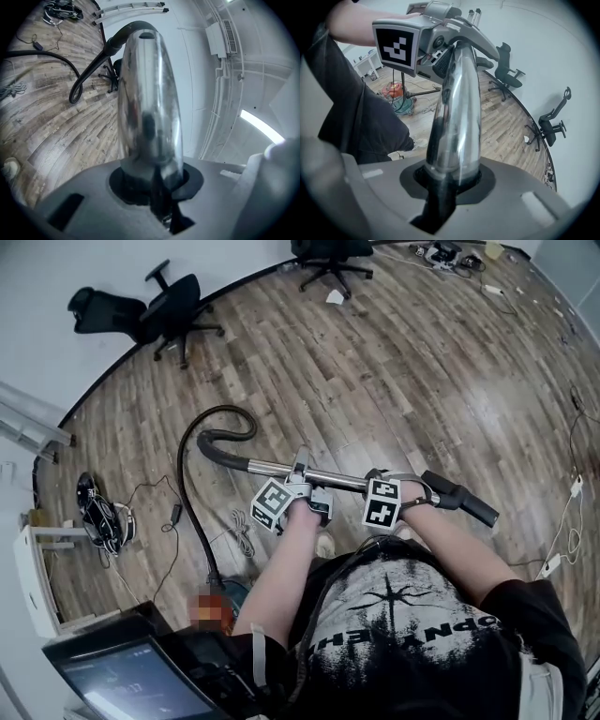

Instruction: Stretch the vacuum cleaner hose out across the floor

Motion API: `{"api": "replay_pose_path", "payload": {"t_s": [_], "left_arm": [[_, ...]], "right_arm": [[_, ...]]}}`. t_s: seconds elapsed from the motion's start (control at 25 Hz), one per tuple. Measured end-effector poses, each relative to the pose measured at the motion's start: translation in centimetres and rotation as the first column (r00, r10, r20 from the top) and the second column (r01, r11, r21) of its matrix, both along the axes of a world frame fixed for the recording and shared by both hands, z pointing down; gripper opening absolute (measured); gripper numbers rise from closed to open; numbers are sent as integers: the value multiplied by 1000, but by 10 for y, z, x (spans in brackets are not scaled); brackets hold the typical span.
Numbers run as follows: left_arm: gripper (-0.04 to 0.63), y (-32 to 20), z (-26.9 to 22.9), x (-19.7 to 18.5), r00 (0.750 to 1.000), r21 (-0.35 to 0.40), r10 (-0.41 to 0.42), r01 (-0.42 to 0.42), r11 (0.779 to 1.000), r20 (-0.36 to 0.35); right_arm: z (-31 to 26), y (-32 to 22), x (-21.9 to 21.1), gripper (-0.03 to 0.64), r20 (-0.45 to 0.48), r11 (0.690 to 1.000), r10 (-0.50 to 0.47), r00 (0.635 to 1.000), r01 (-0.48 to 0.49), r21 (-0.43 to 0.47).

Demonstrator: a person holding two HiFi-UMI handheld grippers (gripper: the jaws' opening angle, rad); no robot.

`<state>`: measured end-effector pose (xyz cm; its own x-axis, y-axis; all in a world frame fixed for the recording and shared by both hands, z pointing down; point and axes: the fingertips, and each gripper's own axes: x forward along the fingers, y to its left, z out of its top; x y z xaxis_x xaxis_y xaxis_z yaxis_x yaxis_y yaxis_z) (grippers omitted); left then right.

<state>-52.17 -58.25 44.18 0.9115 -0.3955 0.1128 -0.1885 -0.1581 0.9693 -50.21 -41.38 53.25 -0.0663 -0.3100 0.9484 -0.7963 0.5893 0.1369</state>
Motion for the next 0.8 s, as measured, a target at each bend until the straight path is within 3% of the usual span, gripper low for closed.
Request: {"api": "replay_pose_path", "payload": {"t_s": [0.44, 0.8], "left_arm": [[63, 115, -2, 132, 1000, 20, -18, 18, 1000, 8], [61, 139, 8, 183, 998, 24, 22, -23, 999, 51]], "right_arm": [[1, 113, 135, 86, -1, 1000, -16, 1000, 16, 23], [14, 136, 175, 86, 42, 999, 26, 999, -27, 30]]}}
